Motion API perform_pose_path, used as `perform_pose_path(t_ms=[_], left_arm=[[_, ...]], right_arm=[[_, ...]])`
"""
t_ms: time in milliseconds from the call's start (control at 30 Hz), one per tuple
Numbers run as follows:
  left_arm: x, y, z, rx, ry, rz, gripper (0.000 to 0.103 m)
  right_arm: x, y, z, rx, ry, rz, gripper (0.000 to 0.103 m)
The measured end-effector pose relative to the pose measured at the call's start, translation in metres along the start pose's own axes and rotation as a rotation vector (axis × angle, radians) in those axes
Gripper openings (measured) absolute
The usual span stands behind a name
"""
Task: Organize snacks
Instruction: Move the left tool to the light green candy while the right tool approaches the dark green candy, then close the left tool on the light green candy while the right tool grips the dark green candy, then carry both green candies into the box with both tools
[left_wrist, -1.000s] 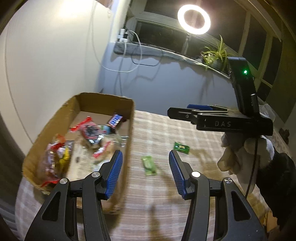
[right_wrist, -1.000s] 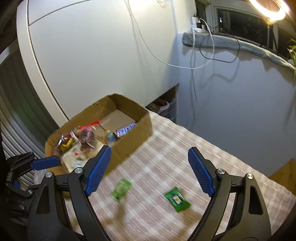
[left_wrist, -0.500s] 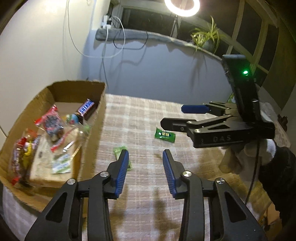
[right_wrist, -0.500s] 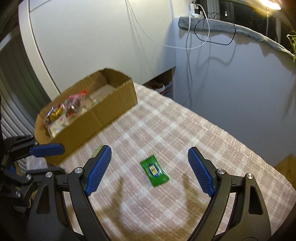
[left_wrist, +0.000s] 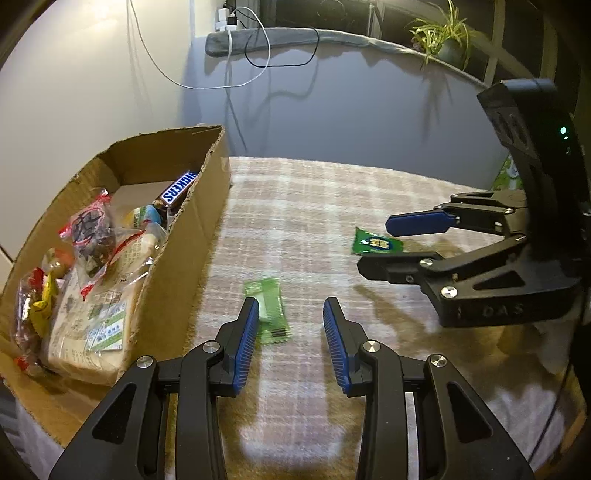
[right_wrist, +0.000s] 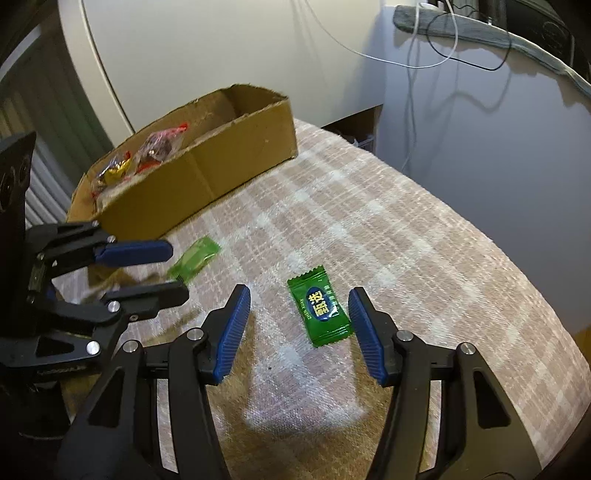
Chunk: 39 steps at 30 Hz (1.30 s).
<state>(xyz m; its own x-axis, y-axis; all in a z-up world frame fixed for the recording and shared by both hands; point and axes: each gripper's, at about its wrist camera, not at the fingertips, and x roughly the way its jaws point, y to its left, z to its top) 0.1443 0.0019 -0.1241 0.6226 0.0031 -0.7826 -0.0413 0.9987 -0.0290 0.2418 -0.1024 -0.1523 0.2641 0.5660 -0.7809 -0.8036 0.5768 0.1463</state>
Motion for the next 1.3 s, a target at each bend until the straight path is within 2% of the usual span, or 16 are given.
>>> perform_pose_path(t_ms=[233,433,500,600,767,867,967,1033,1300], left_arm=[[0.014,-0.003,-0.001,0.018,0.025,0.038,0.035],[0.017,0.001,0.000,0.020,0.017,0.041,0.020],[0.018,0.001,0.000,0.026,0.016,0.039,0.020],[0.017,0.000,0.000,0.036,0.005,0.017,0.018],[0.012,-0.008,-0.003,0.080,0.000,-0.029,0.017],[0.011,-0.014,-0.004,0.099,-0.006,-0.019,0.016],[0.011,-0.010,-0.003,0.080,-0.005,-0.020,0.016],[0.013,-0.008,-0.002,0.068,0.005,-0.008,0.022],[0.022,-0.004,0.002,0.052,0.028,-0.036,0.021]], right_arm=[[0.009,0.003,0.002,-0.053,0.022,-0.015,0.057],[0.008,0.002,0.000,-0.085,0.026,-0.060,0.038],[0.007,0.001,-0.001,-0.090,0.025,-0.075,0.031],[0.005,0.000,-0.003,-0.088,0.024,-0.090,0.026],[0.004,0.000,-0.004,-0.089,0.024,-0.090,0.025],[0.002,-0.001,-0.007,-0.089,0.023,-0.094,0.025],[0.001,-0.001,-0.008,-0.085,0.023,-0.092,0.025],[0.001,-0.001,-0.008,-0.086,0.022,-0.094,0.025],[0.002,0.000,-0.008,-0.082,0.024,-0.099,0.025]])
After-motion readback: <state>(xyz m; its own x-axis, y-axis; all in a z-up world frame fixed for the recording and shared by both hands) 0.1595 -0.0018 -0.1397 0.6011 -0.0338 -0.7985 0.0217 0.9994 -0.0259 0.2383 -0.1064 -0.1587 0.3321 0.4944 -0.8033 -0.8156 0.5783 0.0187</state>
